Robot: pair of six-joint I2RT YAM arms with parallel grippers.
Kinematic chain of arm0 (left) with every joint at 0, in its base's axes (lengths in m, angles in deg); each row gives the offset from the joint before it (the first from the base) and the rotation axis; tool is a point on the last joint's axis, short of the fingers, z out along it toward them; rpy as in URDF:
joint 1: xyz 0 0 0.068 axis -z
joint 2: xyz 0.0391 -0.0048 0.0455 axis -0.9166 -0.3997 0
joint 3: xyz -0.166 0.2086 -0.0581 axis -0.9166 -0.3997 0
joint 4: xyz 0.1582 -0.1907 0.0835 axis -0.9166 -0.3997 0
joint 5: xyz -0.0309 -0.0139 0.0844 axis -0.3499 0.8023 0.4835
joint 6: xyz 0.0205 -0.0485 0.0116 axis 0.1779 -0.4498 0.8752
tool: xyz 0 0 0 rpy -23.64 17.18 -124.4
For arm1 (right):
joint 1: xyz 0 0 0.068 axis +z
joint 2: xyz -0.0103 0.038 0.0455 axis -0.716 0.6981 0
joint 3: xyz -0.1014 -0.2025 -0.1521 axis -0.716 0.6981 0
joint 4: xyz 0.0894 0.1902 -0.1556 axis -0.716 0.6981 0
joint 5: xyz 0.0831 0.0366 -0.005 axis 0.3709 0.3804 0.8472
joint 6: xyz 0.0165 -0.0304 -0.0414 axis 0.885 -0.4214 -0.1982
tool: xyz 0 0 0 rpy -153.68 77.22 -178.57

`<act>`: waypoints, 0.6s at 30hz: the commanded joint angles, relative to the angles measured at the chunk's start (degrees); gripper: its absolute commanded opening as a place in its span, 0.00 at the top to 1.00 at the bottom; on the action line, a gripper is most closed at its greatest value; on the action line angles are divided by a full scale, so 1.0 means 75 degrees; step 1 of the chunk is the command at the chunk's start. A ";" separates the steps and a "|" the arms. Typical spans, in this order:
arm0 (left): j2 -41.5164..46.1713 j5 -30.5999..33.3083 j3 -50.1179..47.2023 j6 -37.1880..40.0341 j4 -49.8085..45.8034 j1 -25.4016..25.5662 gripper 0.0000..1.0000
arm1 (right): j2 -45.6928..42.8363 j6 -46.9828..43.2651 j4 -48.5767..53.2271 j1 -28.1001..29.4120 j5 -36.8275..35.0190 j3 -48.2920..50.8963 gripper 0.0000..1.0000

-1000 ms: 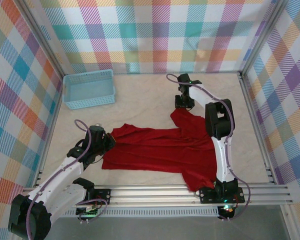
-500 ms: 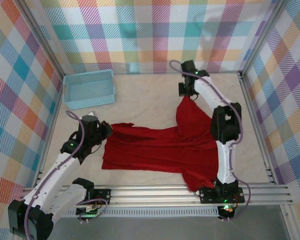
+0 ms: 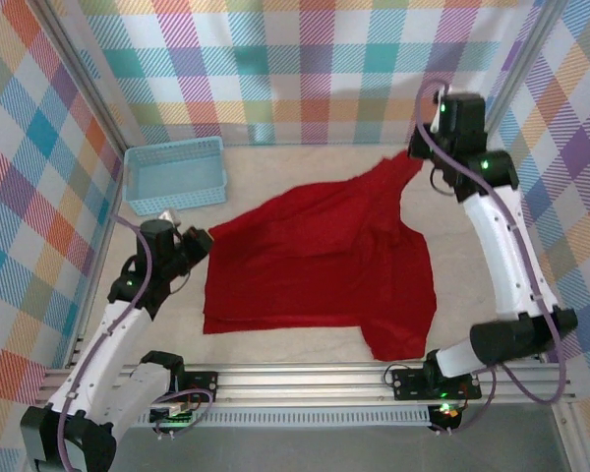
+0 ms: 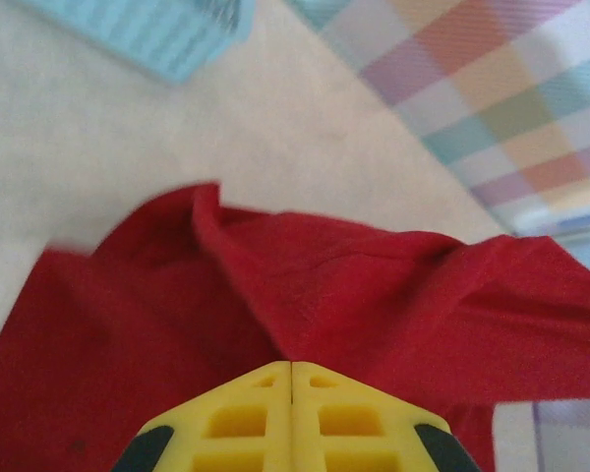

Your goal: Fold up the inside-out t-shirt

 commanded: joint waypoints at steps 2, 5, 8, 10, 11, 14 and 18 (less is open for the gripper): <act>0.0456 -0.0831 -0.1363 -0.0234 -0.0693 0.0091 1.00 | -0.1265 0.1122 0.0002 -0.0334 0.0166 0.2639 1.00; 0.0798 -0.0793 -0.1994 -0.0316 -0.1246 0.0202 1.00 | -0.2386 0.1887 -0.0114 -0.0884 0.0697 0.4530 1.00; 0.0922 -0.0906 -0.2632 -0.0545 -0.1346 0.0250 0.90 | -0.3261 0.2370 -0.0035 -0.1317 0.0873 0.5833 1.00; 0.0797 -0.0853 -0.2743 -0.0584 -0.1486 0.0264 0.79 | -0.3619 0.2542 -0.0059 -0.1533 0.0978 0.6513 1.00; 0.0703 -0.0793 -0.2670 -0.0546 -0.1609 0.0270 0.74 | -0.3753 0.2584 -0.0127 -0.1626 0.1080 0.6804 1.00; 0.0540 -0.0395 -0.2015 -0.0186 -0.2050 0.0269 0.62 | -0.3834 0.2595 -0.0385 -0.1709 0.1371 0.7225 1.00; -0.0106 0.0062 -0.0896 0.0430 -0.2141 0.0264 0.52 | -0.3681 0.2617 -0.0553 -0.1703 0.1556 0.7233 1.00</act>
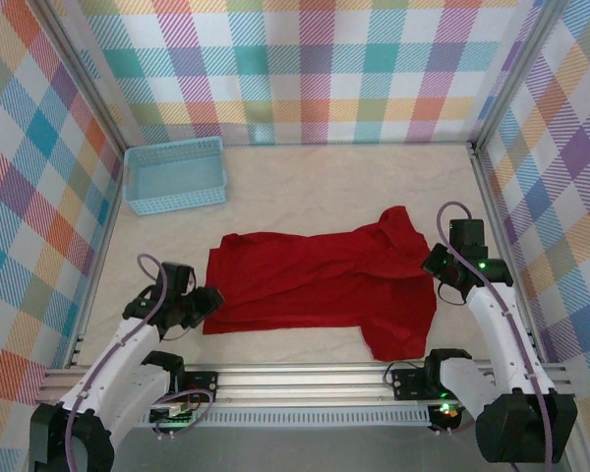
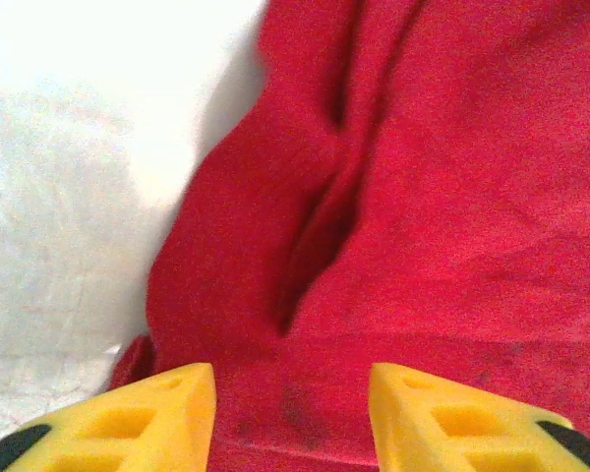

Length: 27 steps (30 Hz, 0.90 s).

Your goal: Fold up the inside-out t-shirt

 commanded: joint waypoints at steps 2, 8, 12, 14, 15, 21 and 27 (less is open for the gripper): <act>-0.1166 0.0515 0.1374 0.0855 -0.0059 0.0066 0.51 | 0.0069 0.0201 -0.0538 -0.0027 0.0410 -0.0056 1.00; -0.2898 0.0393 0.1854 0.1077 0.0442 0.0109 0.53 | 0.0124 0.0082 -0.0609 -0.0020 0.0447 -0.0062 1.00; -0.3595 0.0410 0.2069 0.1229 0.0653 0.0239 0.52 | 0.0092 0.0047 -0.0654 -0.0030 0.0471 0.0024 1.00; -0.3823 0.0349 0.2099 0.1264 0.0886 0.0341 0.53 | 0.0094 0.0026 -0.0710 -0.0026 0.0493 0.0069 1.00; -0.3907 0.0323 0.2129 0.1312 0.0984 0.0381 0.55 | 0.0111 0.0026 -0.0714 -0.0025 0.0503 0.0083 1.00; -0.4416 0.0854 0.2412 0.1508 0.0901 0.0458 0.62 | 0.0255 -0.0043 -0.0790 -0.0029 0.0581 0.0119 1.00; -0.4692 0.1004 0.2475 0.1486 0.0918 0.0464 0.55 | 0.0256 -0.0068 -0.0787 -0.0030 0.0554 0.0119 1.00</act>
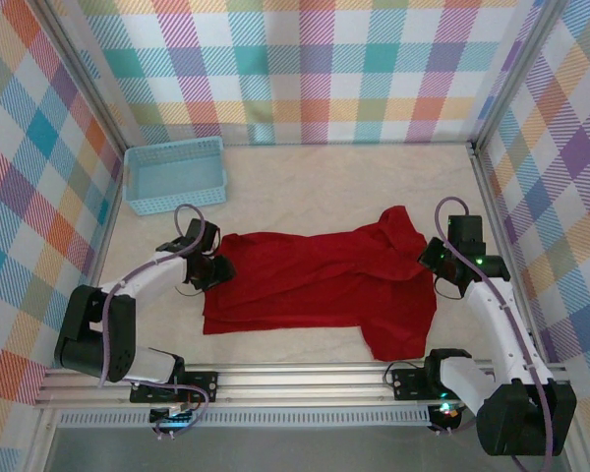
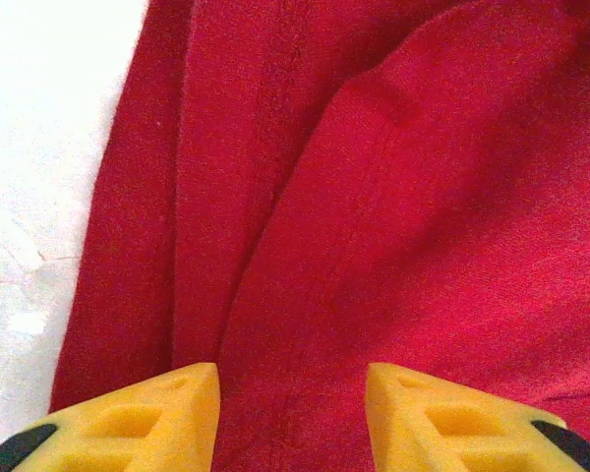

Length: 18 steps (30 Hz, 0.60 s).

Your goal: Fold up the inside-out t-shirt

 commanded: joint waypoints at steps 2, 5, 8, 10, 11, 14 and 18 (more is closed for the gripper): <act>-0.0106 0.0460 0.0142 0.0070 -0.0043 0.0050 0.52 | 0.0003 -0.0147 -0.0169 -0.0031 0.0102 0.0093 1.00; -0.0229 0.0370 0.0119 0.0127 0.0027 0.0052 0.54 | 0.0003 -0.0158 -0.0174 -0.0030 0.0116 0.0093 1.00; -0.0386 0.0282 0.0124 0.0101 0.0090 0.0053 0.57 | 0.0003 -0.0170 -0.0131 -0.0023 0.0116 0.0057 1.00; -0.0386 0.0175 0.0108 0.0102 0.0164 0.0072 0.57 | -0.0026 -0.0176 -0.0141 -0.0030 0.0113 0.0052 1.00; -0.0380 0.0173 0.0102 0.0096 0.0198 0.0098 0.58 | -0.0030 -0.0187 -0.0138 -0.0022 0.0124 0.0069 1.00; -0.0389 0.0161 0.0151 0.0143 0.0188 0.0129 0.61 | 0.0003 -0.0194 -0.0149 -0.0020 0.0139 0.0081 1.00; -0.0407 0.0241 0.0201 0.0199 0.0148 0.0161 0.68 | 0.0066 -0.0199 -0.0161 -0.0024 0.0184 0.0079 1.00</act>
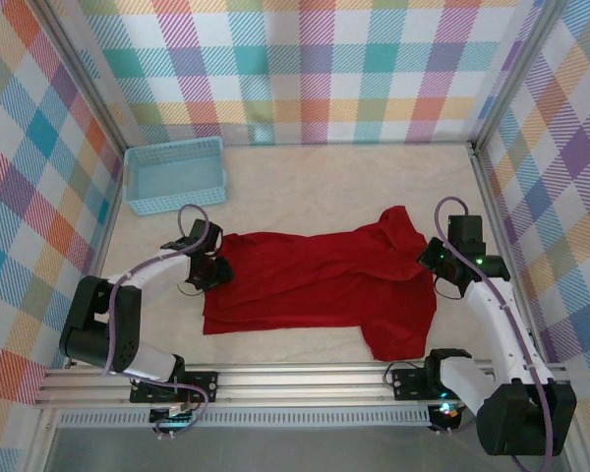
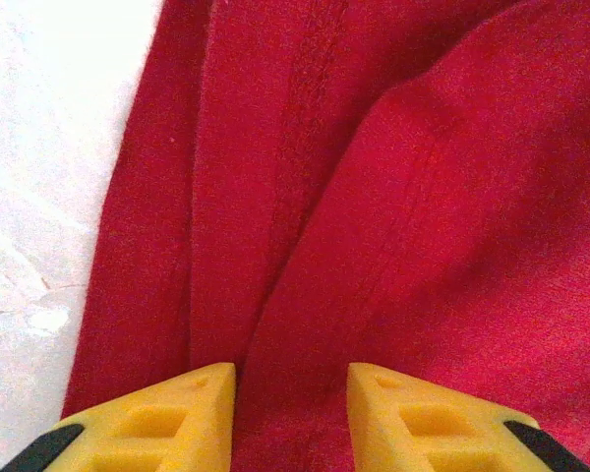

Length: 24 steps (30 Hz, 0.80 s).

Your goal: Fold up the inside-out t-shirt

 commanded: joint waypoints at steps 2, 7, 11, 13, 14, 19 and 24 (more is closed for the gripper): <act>-0.0103 0.0092 0.0245 0.0186 -0.0069 0.0130 0.70 | 0.0051 -0.0162 -0.0154 -0.0024 0.0122 0.0077 1.00; -0.0191 0.0031 0.0266 0.0205 -0.0037 0.0135 0.75 | 0.0059 -0.0197 -0.0124 -0.0026 0.0102 0.0039 1.00; -0.0151 -0.0088 0.0271 0.0136 0.0051 0.0130 0.83 | 0.0054 -0.0212 -0.0112 -0.0024 0.0048 -0.0003 1.00; -0.0128 -0.0109 0.0295 0.0131 0.0031 0.0130 0.87 | 0.0079 -0.0220 -0.0109 -0.0029 0.0057 -0.0046 1.00; -0.0104 -0.0123 0.0348 0.0108 0.0008 0.0130 0.91 | 0.0087 -0.0220 -0.0107 -0.0031 0.0055 -0.0088 1.00; 0.0223 -0.0107 0.0548 0.0045 -0.0156 0.0130 1.00 | 0.0153 -0.0283 -0.0046 -0.0022 0.0021 -0.0360 1.00; 0.0743 0.0165 0.1364 0.0082 -0.0565 0.0074 1.00 | 0.0425 -0.0412 0.0148 -0.0022 -0.0074 -0.1166 1.00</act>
